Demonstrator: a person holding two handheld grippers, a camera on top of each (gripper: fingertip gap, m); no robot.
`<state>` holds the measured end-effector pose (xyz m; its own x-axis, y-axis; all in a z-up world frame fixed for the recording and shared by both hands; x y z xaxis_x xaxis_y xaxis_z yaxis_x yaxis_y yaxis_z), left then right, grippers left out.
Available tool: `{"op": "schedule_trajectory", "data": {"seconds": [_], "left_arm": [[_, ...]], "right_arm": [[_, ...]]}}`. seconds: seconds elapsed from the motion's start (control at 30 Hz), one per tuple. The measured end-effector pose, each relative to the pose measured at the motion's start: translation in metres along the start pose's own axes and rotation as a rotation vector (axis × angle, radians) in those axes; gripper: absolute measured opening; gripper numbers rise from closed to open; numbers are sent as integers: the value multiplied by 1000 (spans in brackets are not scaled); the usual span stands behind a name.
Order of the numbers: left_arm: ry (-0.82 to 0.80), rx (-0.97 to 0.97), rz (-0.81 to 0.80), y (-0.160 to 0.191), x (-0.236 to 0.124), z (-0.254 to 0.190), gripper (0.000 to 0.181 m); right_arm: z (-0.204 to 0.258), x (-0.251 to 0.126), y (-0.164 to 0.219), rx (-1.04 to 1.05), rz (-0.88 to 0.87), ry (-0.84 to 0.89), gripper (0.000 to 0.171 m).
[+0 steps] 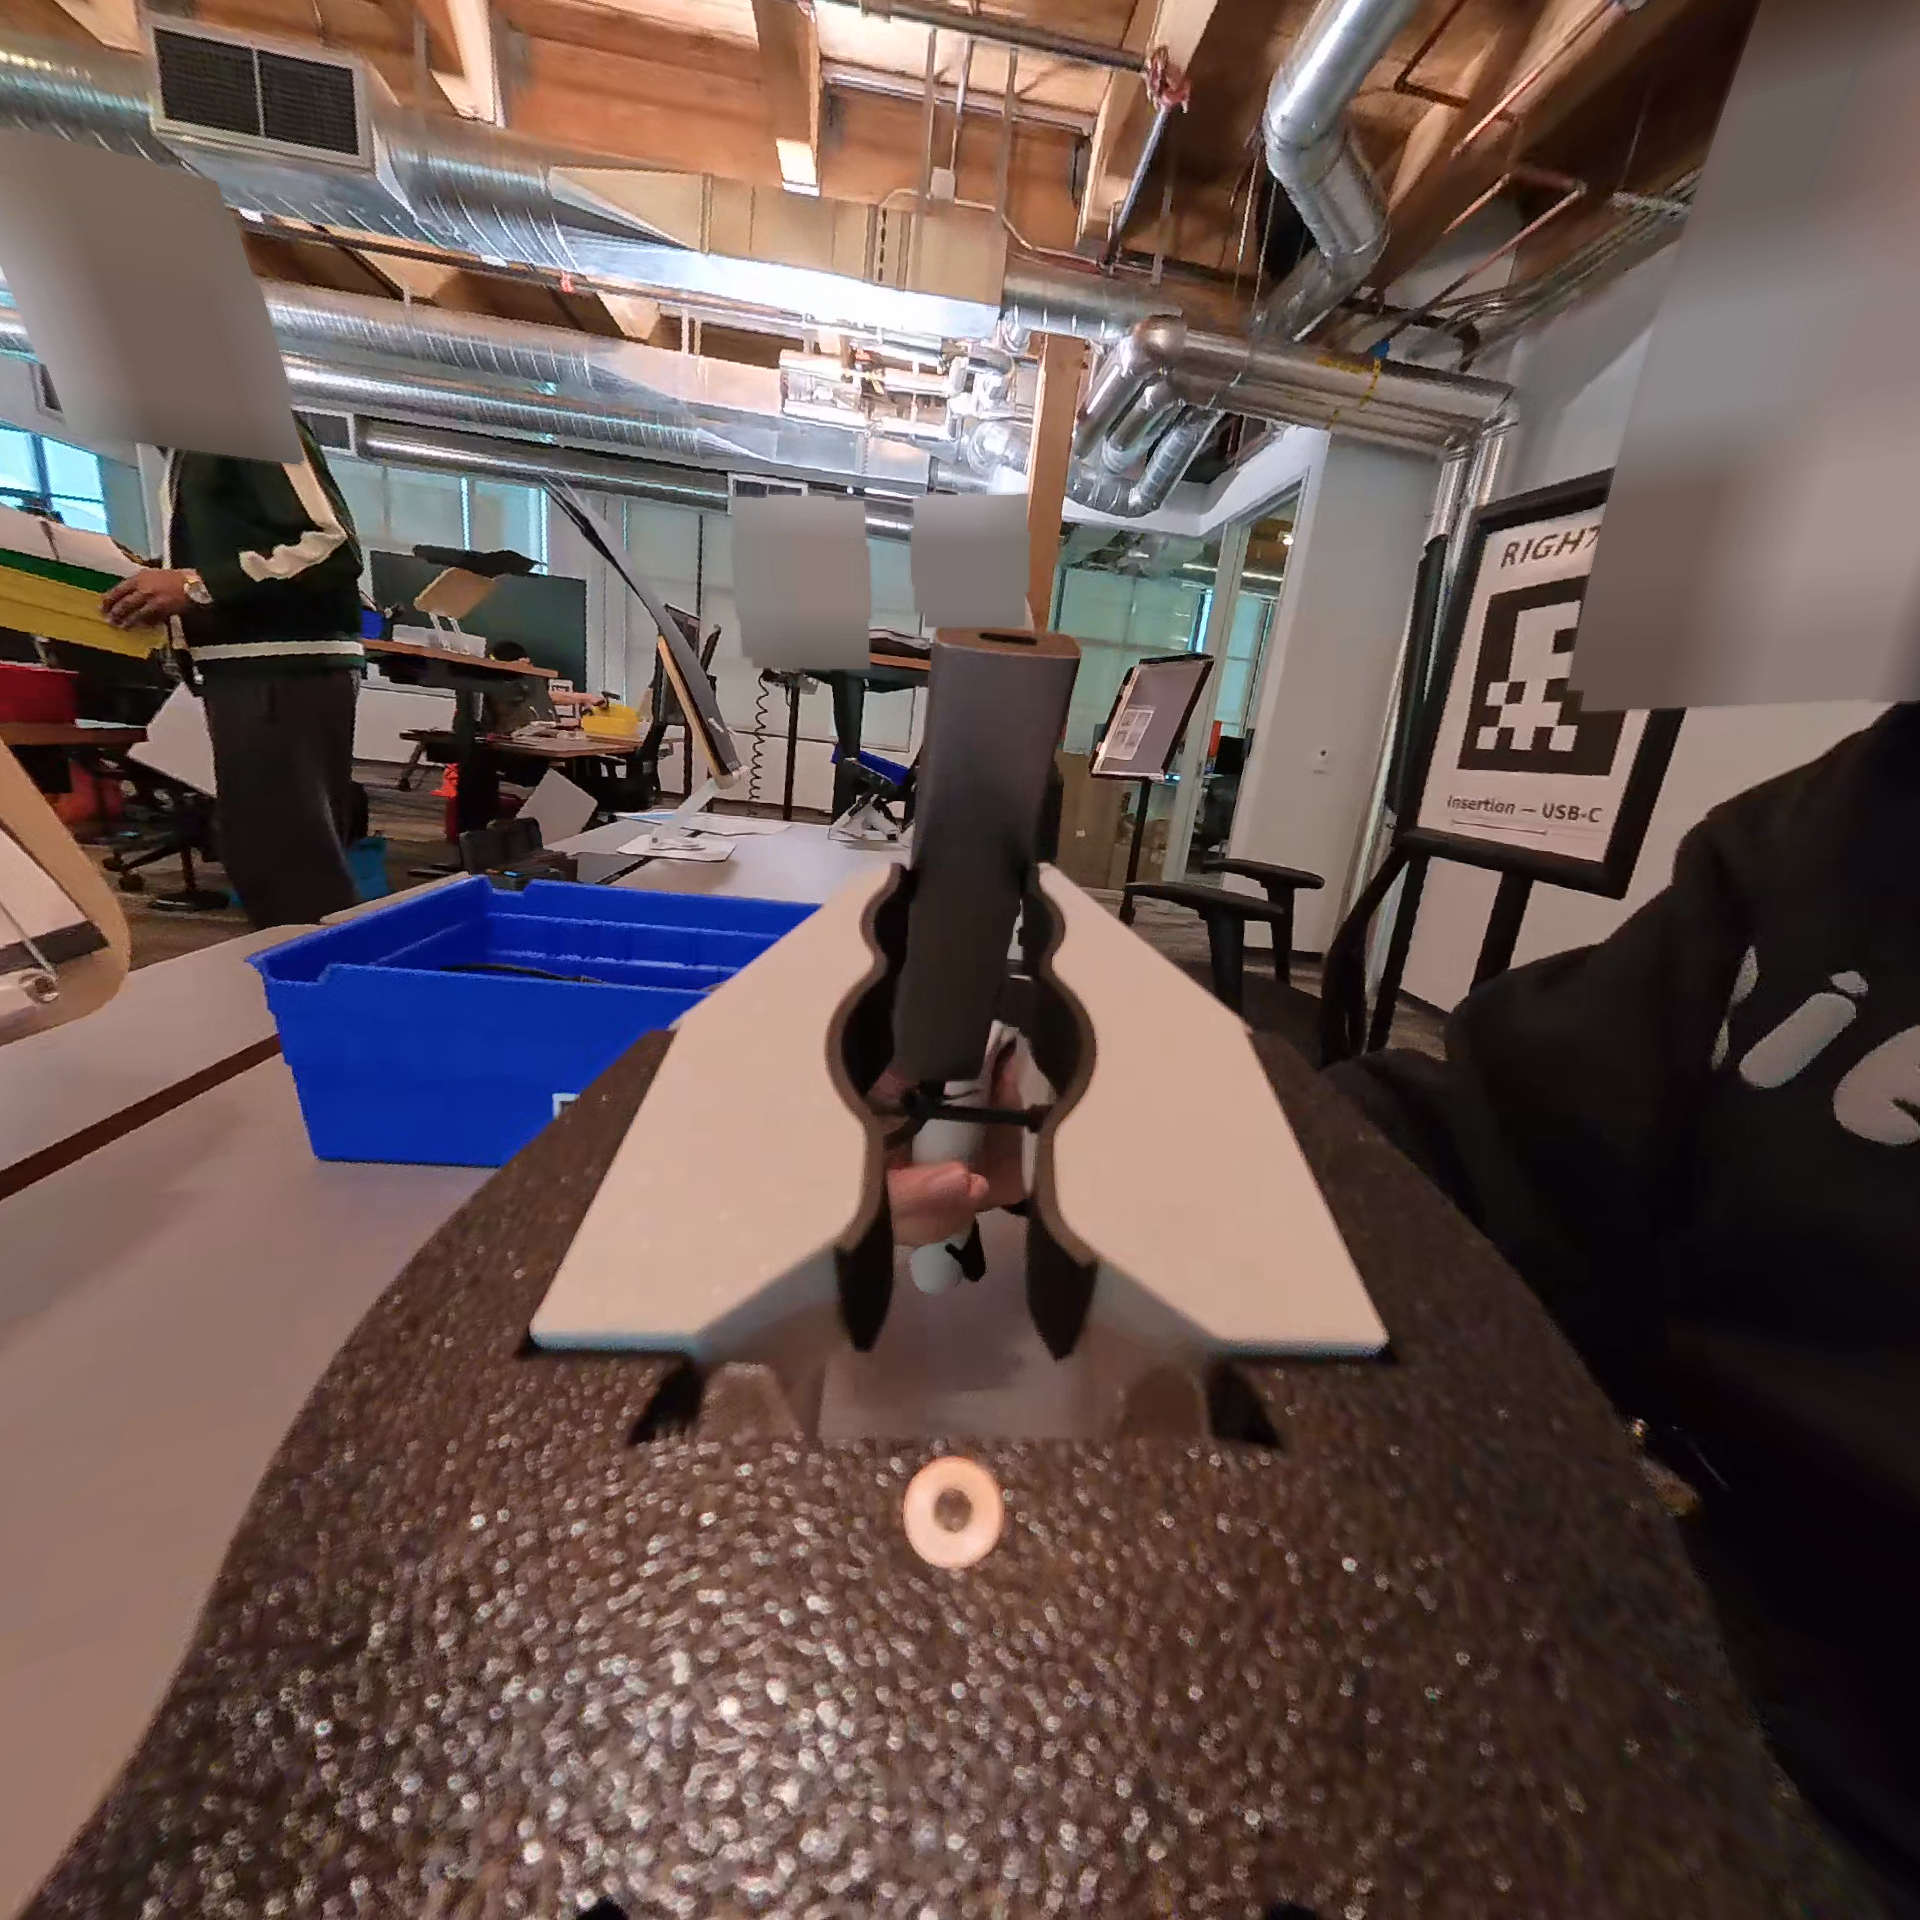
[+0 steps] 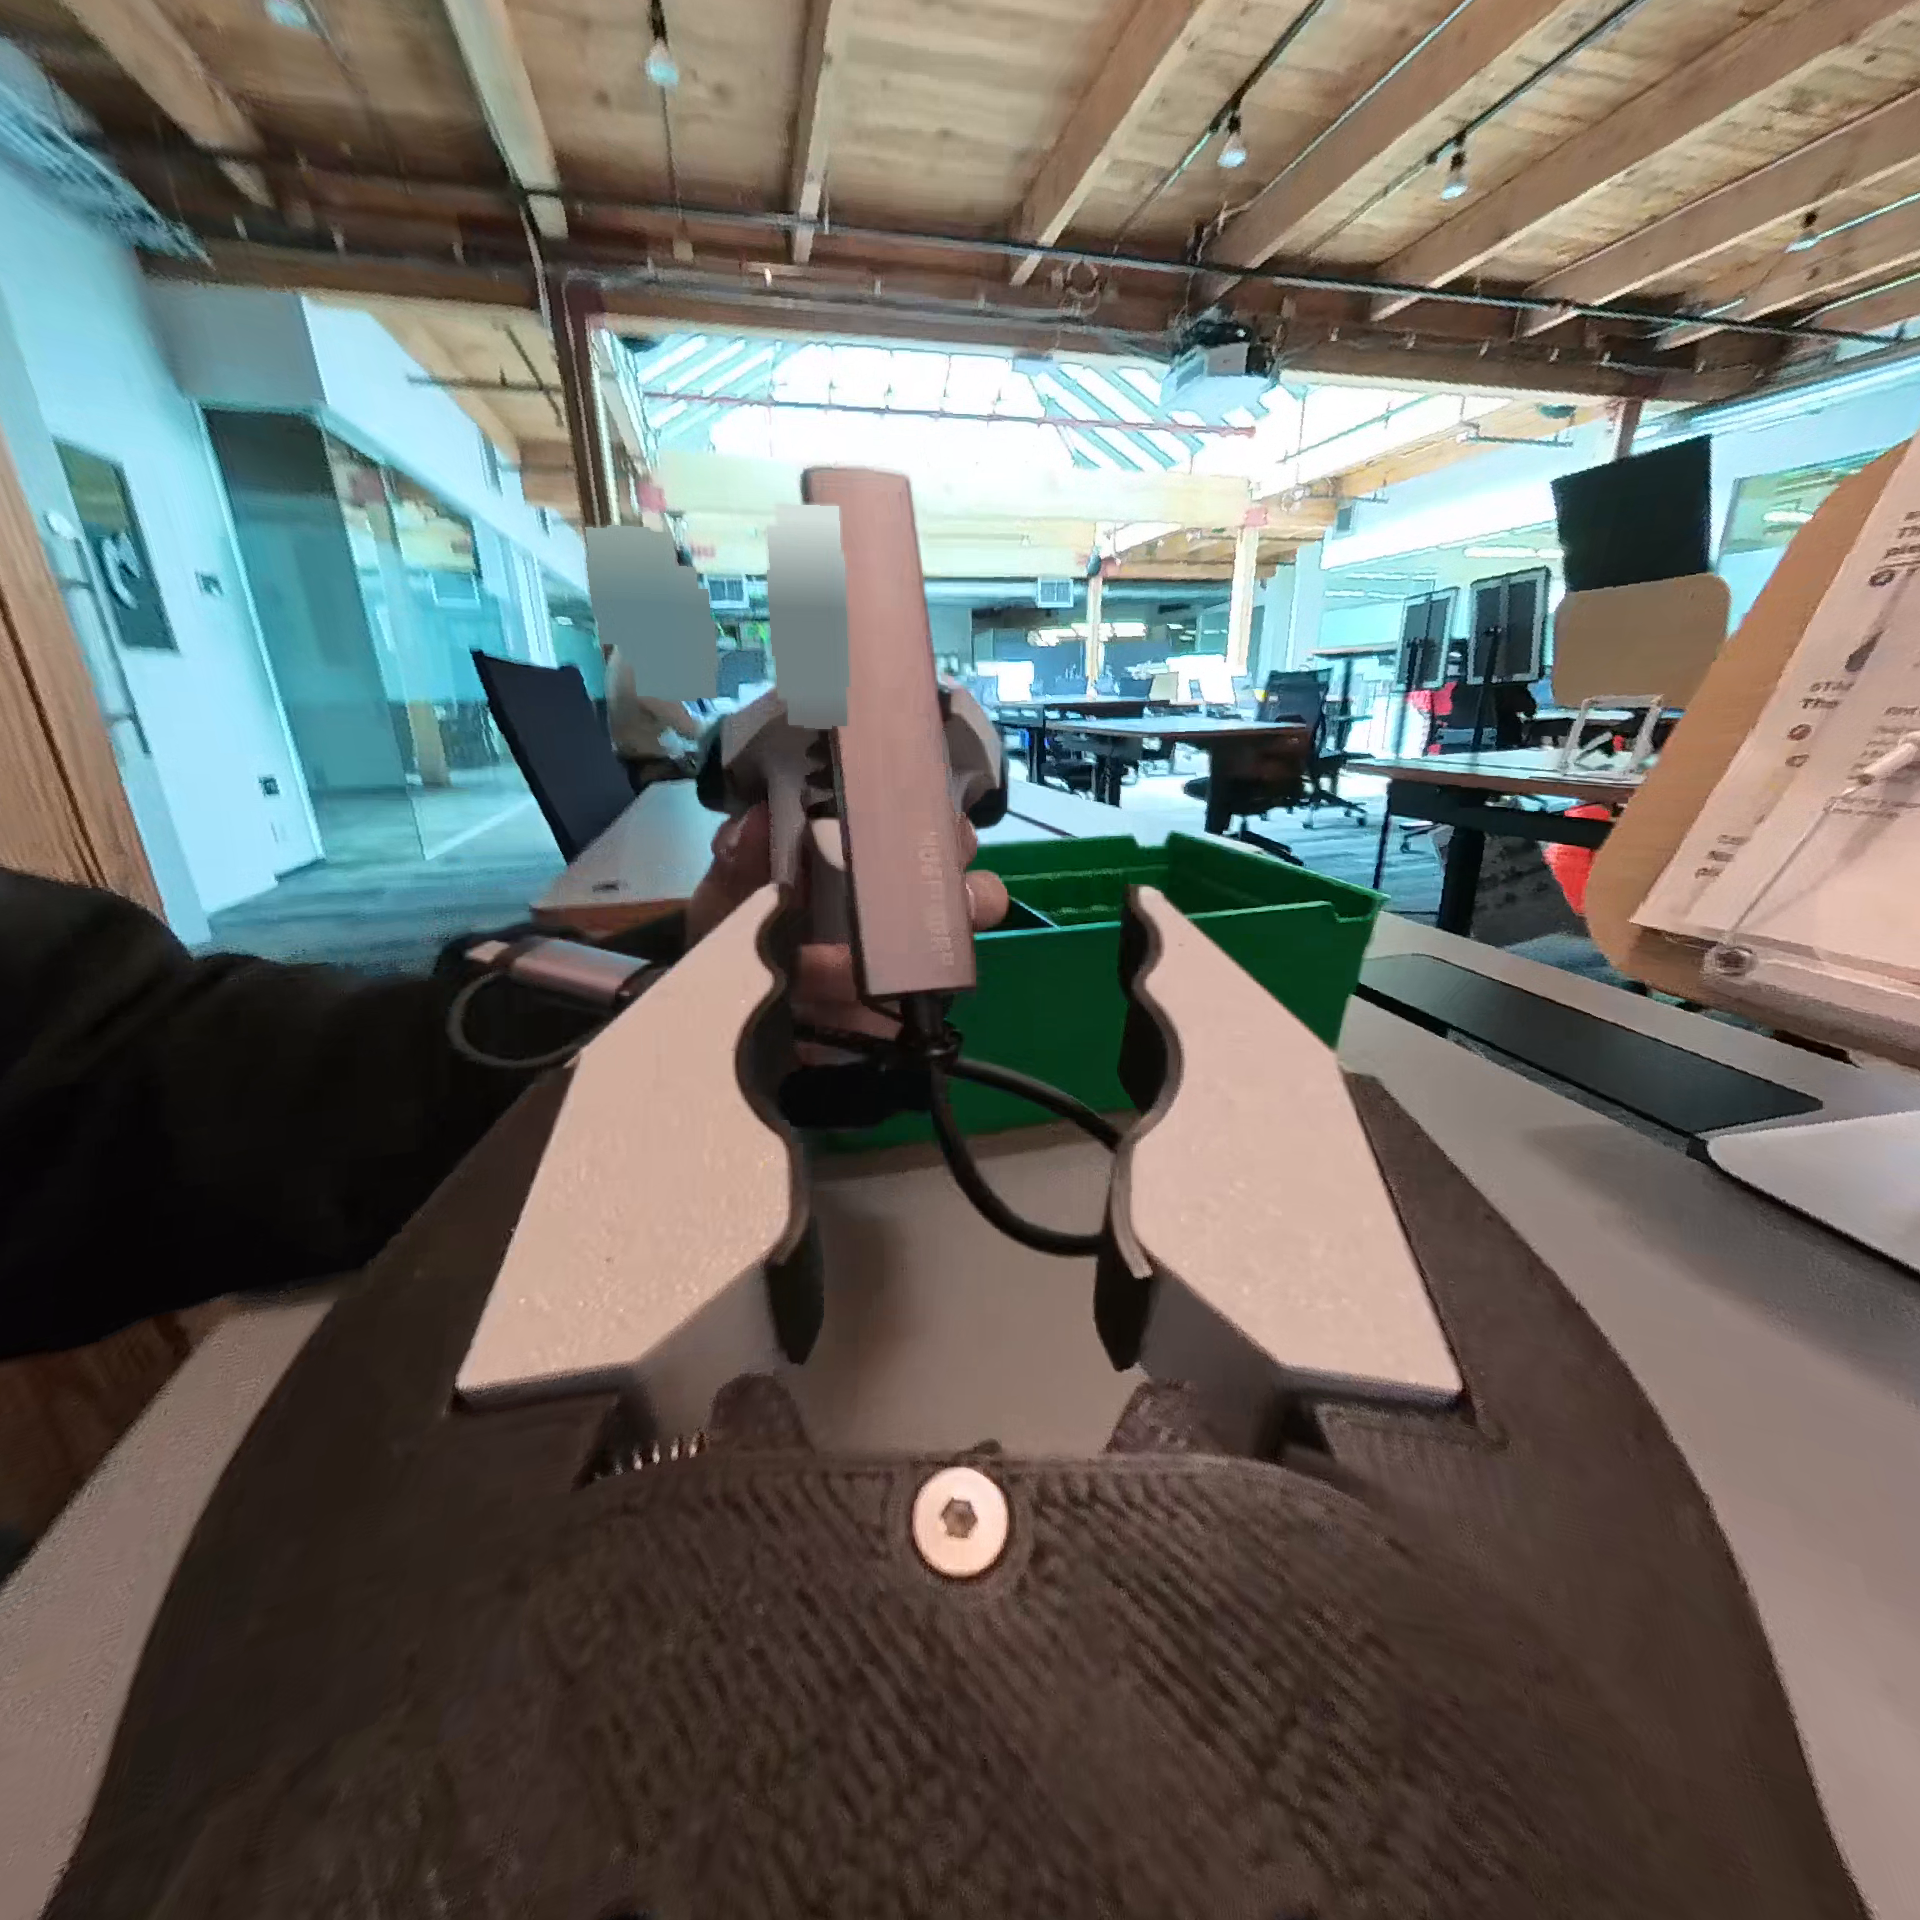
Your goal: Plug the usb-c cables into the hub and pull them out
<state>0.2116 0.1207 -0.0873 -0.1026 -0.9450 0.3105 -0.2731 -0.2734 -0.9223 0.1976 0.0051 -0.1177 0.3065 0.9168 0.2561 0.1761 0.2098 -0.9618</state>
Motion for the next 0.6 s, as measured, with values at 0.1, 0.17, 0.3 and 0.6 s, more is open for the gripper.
{"op": "schedule_trajectory", "data": {"seconds": [0.1, 0.17, 0.3, 0.6], "left_arm": [[-7, -6, 3, 6, 1, 4, 19], [-25, 4, 11, 7, -2, 6, 19], [-288, 30, 45, 8, -11, 22, 23], [-580, -168, 200, 31, 1, 45, 35]], "right_arm": [[4, 0, 6, -74, 51, -37, 21], [3, 1, 7, -106, 85, -14, 21], [-17, -7, 13, -305, 213, 211, 21], [-20, -7, 32, -655, 493, 352, 21]]}}
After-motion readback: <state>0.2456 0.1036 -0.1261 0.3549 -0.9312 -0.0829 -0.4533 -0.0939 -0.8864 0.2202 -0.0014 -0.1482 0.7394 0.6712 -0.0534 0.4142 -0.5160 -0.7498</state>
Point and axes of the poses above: each gripper's, where its closed fingertips meet, x out along the fingers, y out of its underside, z = x × y across the jaws, the point moved 6 cm from there along -x, back along the fingers, and after that the axes turned 7 degrees about -x, right-handed, at the moved point
